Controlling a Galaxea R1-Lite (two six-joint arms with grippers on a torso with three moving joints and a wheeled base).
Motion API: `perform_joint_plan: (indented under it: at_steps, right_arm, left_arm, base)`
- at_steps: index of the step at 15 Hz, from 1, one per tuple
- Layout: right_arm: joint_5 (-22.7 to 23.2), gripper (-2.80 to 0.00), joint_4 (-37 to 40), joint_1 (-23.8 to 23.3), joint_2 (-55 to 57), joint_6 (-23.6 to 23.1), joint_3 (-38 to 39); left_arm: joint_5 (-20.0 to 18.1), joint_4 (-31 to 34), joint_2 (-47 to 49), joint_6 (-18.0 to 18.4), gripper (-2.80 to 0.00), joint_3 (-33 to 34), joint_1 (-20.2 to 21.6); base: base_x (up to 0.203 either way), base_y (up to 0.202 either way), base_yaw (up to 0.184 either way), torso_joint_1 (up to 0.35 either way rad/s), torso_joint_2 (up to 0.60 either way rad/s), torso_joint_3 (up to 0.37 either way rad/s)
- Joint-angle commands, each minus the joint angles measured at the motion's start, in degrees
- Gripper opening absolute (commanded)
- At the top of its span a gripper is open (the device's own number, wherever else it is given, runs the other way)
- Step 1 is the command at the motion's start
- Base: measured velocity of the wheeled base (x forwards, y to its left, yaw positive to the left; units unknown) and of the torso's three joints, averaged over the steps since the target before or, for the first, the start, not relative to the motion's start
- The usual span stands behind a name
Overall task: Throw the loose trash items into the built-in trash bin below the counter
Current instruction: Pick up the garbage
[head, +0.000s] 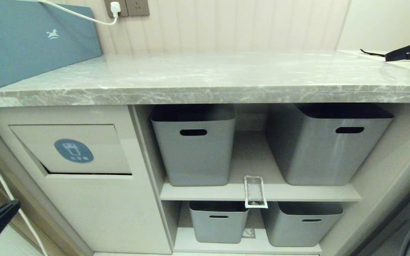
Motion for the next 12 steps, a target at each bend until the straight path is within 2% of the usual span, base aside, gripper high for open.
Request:
perform_joint_plan:
  at_steps: [1,2,4,7,10,12]
  right_arm:
    - [0.0,-2.8,0.1,0.0,-0.1,0.0,0.0]
    - [0.0,-2.8,0.0,0.1,-0.1,0.0,0.0]
    - [0.0,-2.8,0.0,0.0,0.0,0.0,0.0]
    - [0.0,-2.8,0.0,0.0,-0.1,0.0,0.0]
    - [0.0,-2.8,0.0,0.0,-0.1,0.0,0.0]
    - [0.0,-2.8,0.0,0.0,-0.1,0.0,0.0]
  left_arm:
    - [-3.4,0.7,-11.0,0.3,-2.8,3.3,0.0]
    - [-4.9,1.0,-12.7,0.4,-2.8,4.7,0.0]
    - [-5.7,1.5,-15.9,0.6,-2.8,8.1,-0.2]
    - [-5.8,9.5,-21.9,0.8,-2.8,8.4,-0.2]
    - [-4.4,16.7,-26.0,1.2,-2.8,8.4,-0.6]
    - [-1.8,17.7,-26.2,1.1,-2.8,8.4,-0.7]
  base:
    - [0.0,0.0,0.0,0.0,0.0,0.0]
    - [0.0,0.0,0.0,0.0,0.0,0.0]
    - [0.0,0.0,0.0,0.0,0.0,0.0]
    - [0.0,0.0,0.0,0.0,0.0,0.0]
    - [0.0,0.0,0.0,0.0,0.0,0.0]
    - [0.0,0.0,0.0,0.0,0.0,0.0]
